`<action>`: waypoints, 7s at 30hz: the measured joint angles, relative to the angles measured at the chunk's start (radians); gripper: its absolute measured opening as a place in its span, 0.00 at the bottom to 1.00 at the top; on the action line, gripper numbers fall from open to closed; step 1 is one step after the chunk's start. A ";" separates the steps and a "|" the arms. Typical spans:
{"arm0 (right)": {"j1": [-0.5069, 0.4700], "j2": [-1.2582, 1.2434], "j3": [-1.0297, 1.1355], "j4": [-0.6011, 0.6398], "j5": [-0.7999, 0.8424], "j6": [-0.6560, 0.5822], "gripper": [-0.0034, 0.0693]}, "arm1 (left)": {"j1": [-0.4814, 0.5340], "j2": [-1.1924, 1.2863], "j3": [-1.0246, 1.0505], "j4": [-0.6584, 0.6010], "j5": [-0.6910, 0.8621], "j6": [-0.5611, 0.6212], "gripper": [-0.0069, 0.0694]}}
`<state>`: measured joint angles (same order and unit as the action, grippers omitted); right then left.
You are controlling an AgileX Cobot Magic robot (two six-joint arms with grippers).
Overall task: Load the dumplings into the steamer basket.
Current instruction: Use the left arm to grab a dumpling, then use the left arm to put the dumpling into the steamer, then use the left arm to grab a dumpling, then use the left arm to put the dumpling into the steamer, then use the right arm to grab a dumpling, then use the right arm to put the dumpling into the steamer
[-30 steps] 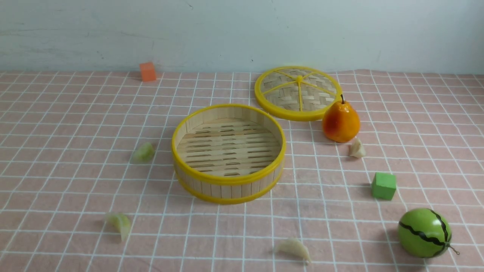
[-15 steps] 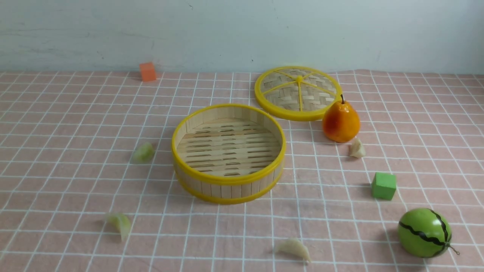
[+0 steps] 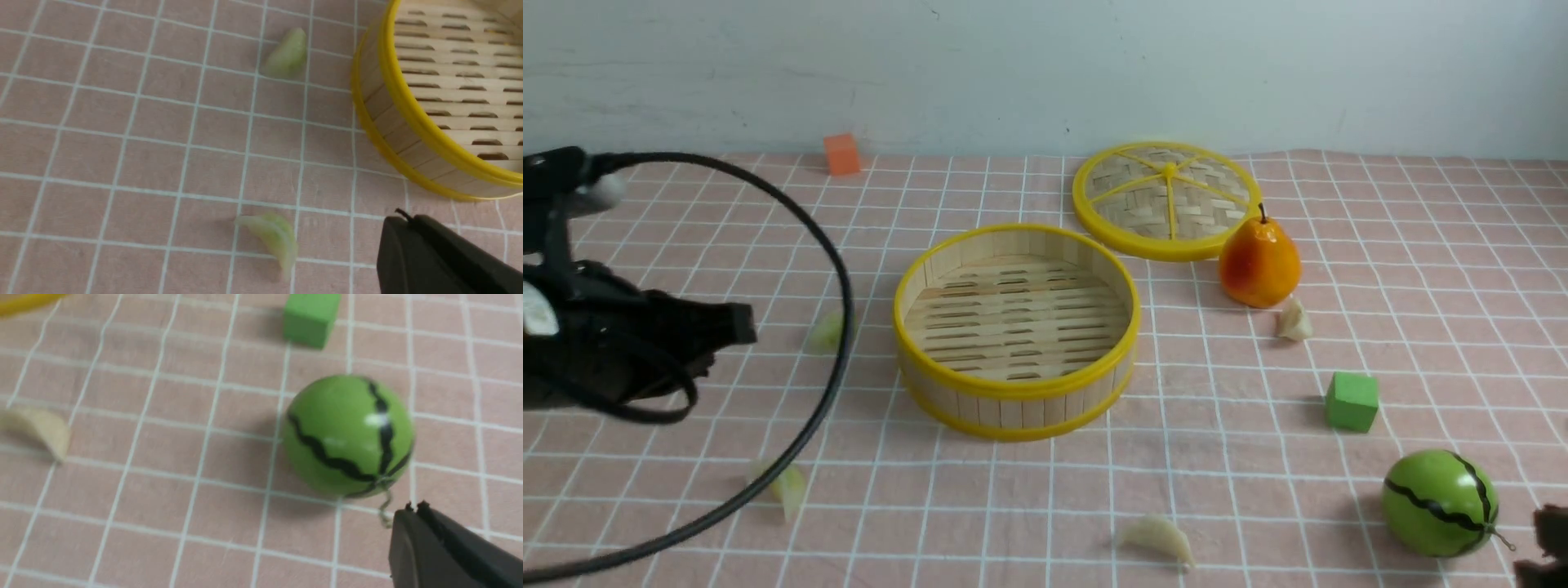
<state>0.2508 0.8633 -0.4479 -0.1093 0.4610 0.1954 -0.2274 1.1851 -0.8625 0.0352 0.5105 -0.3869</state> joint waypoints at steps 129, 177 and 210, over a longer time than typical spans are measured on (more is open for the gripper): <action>0.116 0.212 -0.075 0.174 -0.055 -0.120 0.10 | -0.265 0.779 -0.643 0.075 0.126 -0.004 0.35; -0.109 1.375 -1.370 0.177 0.328 -0.011 0.59 | -0.265 -0.893 0.481 0.483 0.209 -0.315 0.14; 0.182 1.397 -1.414 0.752 0.061 -0.685 0.44 | -0.265 -0.925 0.504 0.511 0.049 -0.318 0.14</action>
<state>0.4332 2.2605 -1.8623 0.6426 0.5220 -0.4898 -0.4929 0.2603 -0.3585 0.5461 0.5596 -0.7045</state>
